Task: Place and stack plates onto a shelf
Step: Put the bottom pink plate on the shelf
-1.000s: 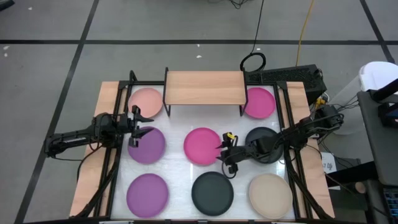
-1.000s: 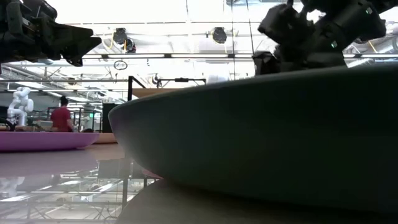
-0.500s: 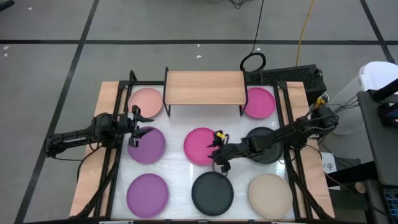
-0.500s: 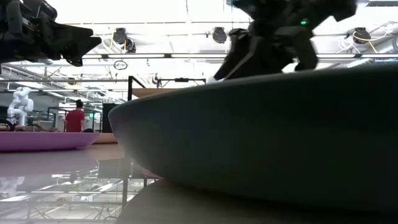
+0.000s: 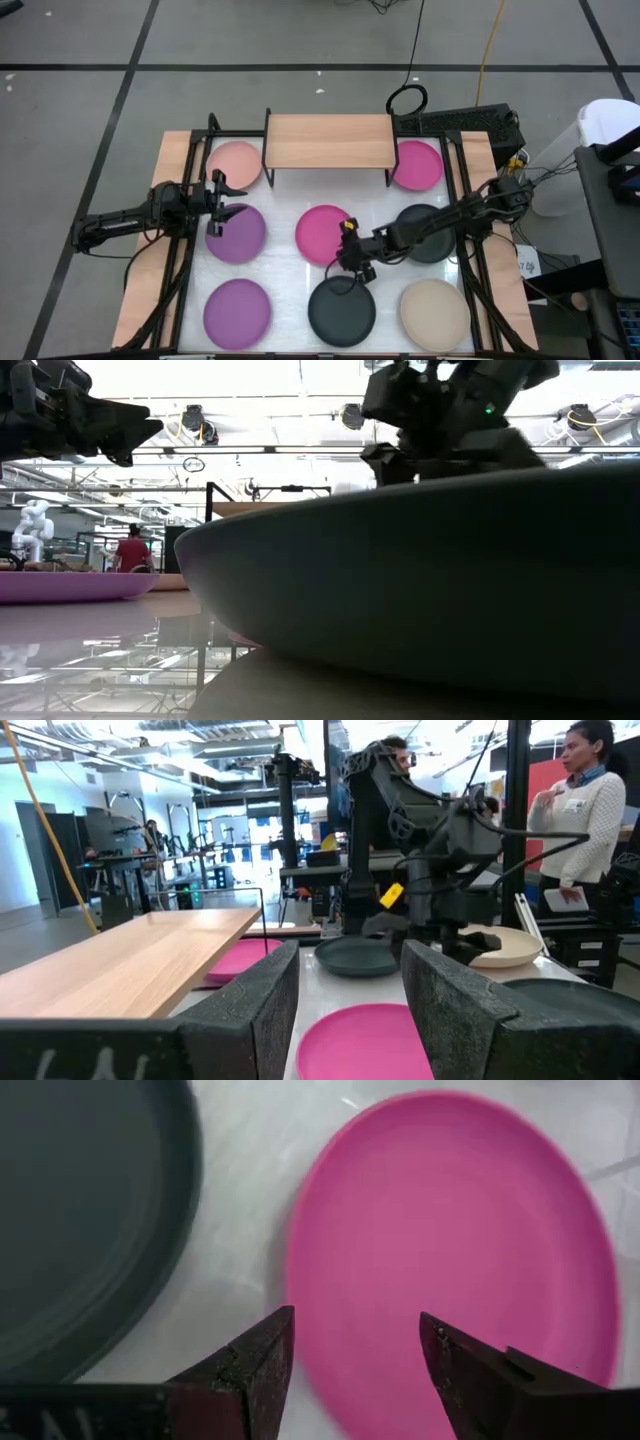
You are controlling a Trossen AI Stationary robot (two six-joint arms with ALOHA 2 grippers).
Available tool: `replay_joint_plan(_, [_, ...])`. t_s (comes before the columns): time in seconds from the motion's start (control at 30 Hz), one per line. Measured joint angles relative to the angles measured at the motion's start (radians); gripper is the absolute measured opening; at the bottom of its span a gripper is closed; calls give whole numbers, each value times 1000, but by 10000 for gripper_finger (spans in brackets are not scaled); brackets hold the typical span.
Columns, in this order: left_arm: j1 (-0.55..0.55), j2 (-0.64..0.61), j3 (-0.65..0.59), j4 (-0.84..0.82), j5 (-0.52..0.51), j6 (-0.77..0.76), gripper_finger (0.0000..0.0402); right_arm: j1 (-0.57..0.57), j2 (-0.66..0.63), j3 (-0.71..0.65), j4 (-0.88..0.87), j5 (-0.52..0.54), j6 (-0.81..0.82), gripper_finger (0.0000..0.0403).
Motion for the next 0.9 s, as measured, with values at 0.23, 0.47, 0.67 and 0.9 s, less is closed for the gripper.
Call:
replay_joint_plan(0.23, [0, 0, 0, 0, 0, 0, 184, 7, 0, -79, -4, 5, 20, 196])
replay_joint_plan(0.47, [0, 0, 0, 0, 0, 0, 184, 7, -2, -158, 80, 8, 23, 196])
replay_joint_plan(0.67, [0, 0, 0, 0, 0, 0, 184, 8, -3, -191, 156, 30, -29, 187])
replay_joint_plan(0.9, [0, 0, 0, 0, 0, 0, 184, 7, 0, -193, 160, 59, -60, 107])
